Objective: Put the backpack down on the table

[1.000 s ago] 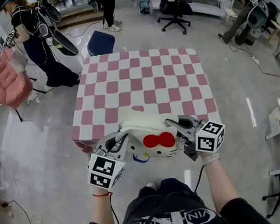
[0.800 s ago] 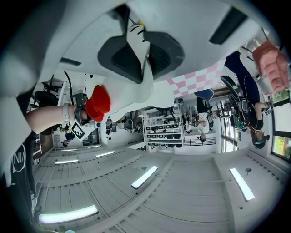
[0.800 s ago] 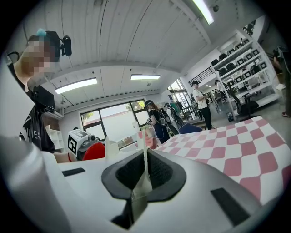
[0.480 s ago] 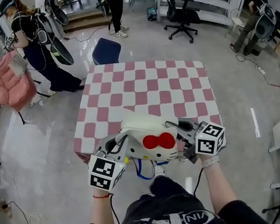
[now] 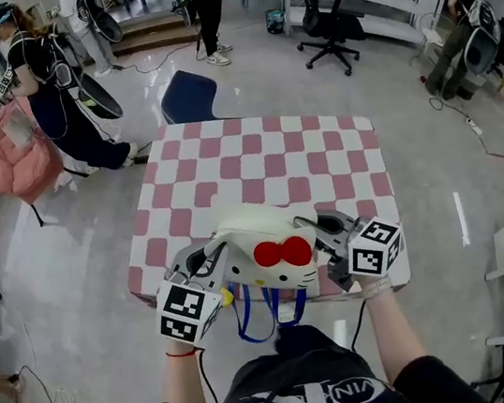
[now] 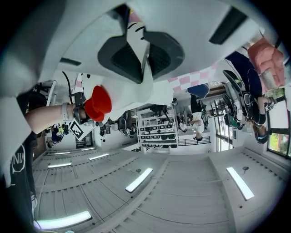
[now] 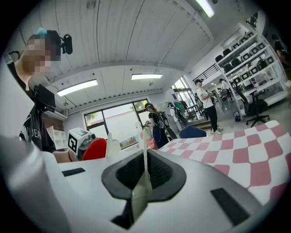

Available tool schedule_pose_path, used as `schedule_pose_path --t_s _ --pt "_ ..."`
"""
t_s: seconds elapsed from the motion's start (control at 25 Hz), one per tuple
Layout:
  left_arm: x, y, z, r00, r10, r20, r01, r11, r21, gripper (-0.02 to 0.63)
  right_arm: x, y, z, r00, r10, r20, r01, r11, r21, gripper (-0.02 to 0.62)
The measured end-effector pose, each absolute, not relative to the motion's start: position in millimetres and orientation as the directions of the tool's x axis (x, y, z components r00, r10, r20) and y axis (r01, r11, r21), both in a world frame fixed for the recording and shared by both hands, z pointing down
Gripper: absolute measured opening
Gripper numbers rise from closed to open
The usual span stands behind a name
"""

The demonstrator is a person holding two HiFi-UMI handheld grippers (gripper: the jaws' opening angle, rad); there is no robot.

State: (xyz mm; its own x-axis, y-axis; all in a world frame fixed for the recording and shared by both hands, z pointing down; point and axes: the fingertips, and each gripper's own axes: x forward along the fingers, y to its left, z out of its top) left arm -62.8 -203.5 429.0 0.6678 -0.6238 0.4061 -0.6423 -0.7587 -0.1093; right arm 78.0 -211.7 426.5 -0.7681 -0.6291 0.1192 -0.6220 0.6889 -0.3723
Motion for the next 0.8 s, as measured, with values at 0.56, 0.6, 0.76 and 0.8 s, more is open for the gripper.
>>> schedule_pose_path --t_s 0.56,0.6,0.76,0.8 --pt "-62.1 -266.1 435.6 0.626 -0.665 0.408 -0.688 -0.717 -0.113 0.029 78.5 -277.8 432.1 -0.779 -0.613 0.131 -0.616 0.710 -0.340 0.011" --pt "-61.4 -268.4 437.0 0.622 -0.667 0.409 -0.691 -0.714 -0.113 0.029 78.9 -280.6 433.3 -0.779 -0.612 0.132 -0.617 0.714 -0.331 0.011" --pt "-60.1 -275.3 452.6 0.609 -0.675 0.415 -0.704 -0.702 -0.108 0.029 80.4 -288.9 444.5 -0.782 -0.611 0.128 -0.617 0.728 -0.298 0.010" --pt "-59.3 -275.7 455.5 0.607 -0.677 0.416 -0.707 -0.699 -0.107 0.029 81.0 -289.6 447.1 -0.782 -0.610 0.127 -0.617 0.730 -0.293 0.010"
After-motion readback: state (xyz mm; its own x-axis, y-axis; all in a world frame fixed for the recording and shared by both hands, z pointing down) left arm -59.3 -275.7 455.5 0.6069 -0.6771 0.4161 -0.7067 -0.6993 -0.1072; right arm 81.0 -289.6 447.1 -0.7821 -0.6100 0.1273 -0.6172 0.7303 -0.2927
